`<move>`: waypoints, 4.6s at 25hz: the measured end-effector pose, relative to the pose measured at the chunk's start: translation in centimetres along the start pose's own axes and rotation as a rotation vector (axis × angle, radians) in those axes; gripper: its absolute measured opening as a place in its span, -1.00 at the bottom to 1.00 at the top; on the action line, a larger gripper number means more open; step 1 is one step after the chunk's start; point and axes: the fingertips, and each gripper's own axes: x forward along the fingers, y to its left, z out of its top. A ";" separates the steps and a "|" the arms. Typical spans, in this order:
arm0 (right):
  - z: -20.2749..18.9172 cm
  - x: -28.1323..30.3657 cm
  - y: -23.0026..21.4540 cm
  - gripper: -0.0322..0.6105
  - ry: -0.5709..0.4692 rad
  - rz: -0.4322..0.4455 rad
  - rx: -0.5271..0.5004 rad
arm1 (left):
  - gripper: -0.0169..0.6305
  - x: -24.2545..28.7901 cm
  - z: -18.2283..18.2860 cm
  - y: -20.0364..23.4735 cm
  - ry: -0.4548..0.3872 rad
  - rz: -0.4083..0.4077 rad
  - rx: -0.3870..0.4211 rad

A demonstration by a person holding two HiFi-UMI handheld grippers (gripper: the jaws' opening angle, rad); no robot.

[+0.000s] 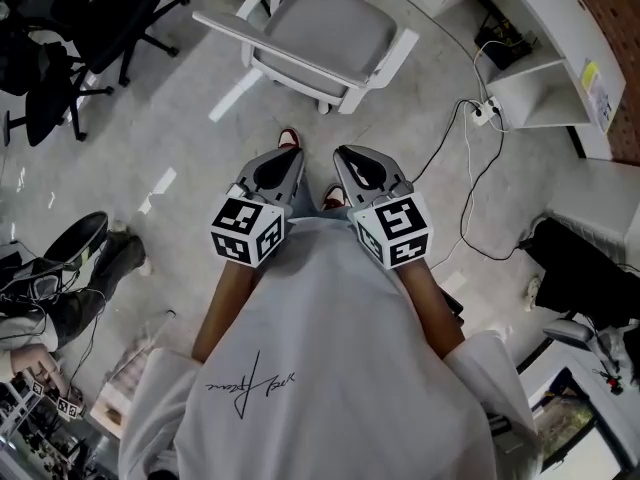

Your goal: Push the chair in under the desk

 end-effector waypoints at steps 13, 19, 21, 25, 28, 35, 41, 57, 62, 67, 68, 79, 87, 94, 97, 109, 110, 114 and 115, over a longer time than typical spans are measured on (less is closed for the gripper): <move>3.4 7.8 -0.9 -0.81 0.049 0.049 -0.035 | -0.93 2.5 4.1 6.8 0.012 0.014 -0.019; 5.1 11.1 -1.4 -0.81 0.069 0.059 -0.049 | -0.93 3.4 6.5 10.6 -0.007 0.025 -0.027; 5.6 12.1 -1.6 -0.81 0.071 0.054 -0.051 | -0.93 3.7 7.4 11.9 -0.030 0.026 -0.044; 6.5 14.0 -1.9 -0.81 0.080 0.040 -0.048 | -0.93 4.2 8.5 14.2 -0.033 0.018 -0.038; 7.2 15.2 -2.0 -0.81 0.081 0.027 -0.049 | -0.93 4.7 9.1 15.6 -0.022 0.006 -0.017; 8.8 17.8 -2.2 -0.81 0.081 -0.015 -0.041 | -0.93 5.0 10.5 18.8 -0.015 -0.033 0.011; 9.6 19.4 -2.2 -0.81 0.085 -0.055 -0.063 | -0.93 5.2 11.3 21.1 0.021 -0.053 0.103; 9.7 21.3 -4.8 -0.80 0.117 -0.197 -0.035 | -0.93 7.7 11.5 23.4 0.140 -0.179 0.485; 9.6 22.3 -4.9 -0.61 0.131 -0.172 -0.038 | -0.92 8.2 11.6 24.9 0.207 -0.137 0.633; 10.1 23.3 -5.6 -0.57 0.139 -0.161 -0.064 | -0.92 9.3 11.6 26.7 0.256 -0.099 0.703; 10.1 23.6 -5.6 -0.56 0.152 -0.154 -0.076 | -0.92 9.4 11.6 27.0 0.266 -0.088 0.730; 7.2 23.7 -6.1 -0.49 0.347 -0.137 -0.159 | -0.66 11.4 10.3 27.1 0.394 -0.166 1.009; 4.3 23.8 -6.7 -0.48 0.453 -0.136 -0.236 | -0.62 12.4 8.4 28.6 0.506 -0.175 1.186; 2.8 23.9 -7.5 -0.48 0.502 -0.163 -0.303 | -0.62 12.4 8.4 28.2 0.510 -0.172 1.219; 2.6 24.3 -7.5 -0.48 0.515 -0.167 -0.322 | -0.62 12.4 8.4 28.4 0.518 -0.167 1.251; 2.3 25.2 -7.5 -0.48 0.508 -0.115 -0.291 | -0.62 12.5 7.9 30.4 0.598 -0.150 1.316; 2.3 25.2 -7.5 -0.48 0.507 -0.113 -0.291 | -0.62 12.6 7.9 30.3 0.603 -0.142 1.328; 2.3 25.2 -7.5 -0.48 0.489 -0.114 -0.281 | -0.62 12.7 7.7 30.3 0.609 -0.098 1.351; 2.3 25.1 -7.5 -0.48 0.481 -0.114 -0.274 | -0.61 12.8 7.7 30.4 0.607 -0.090 1.346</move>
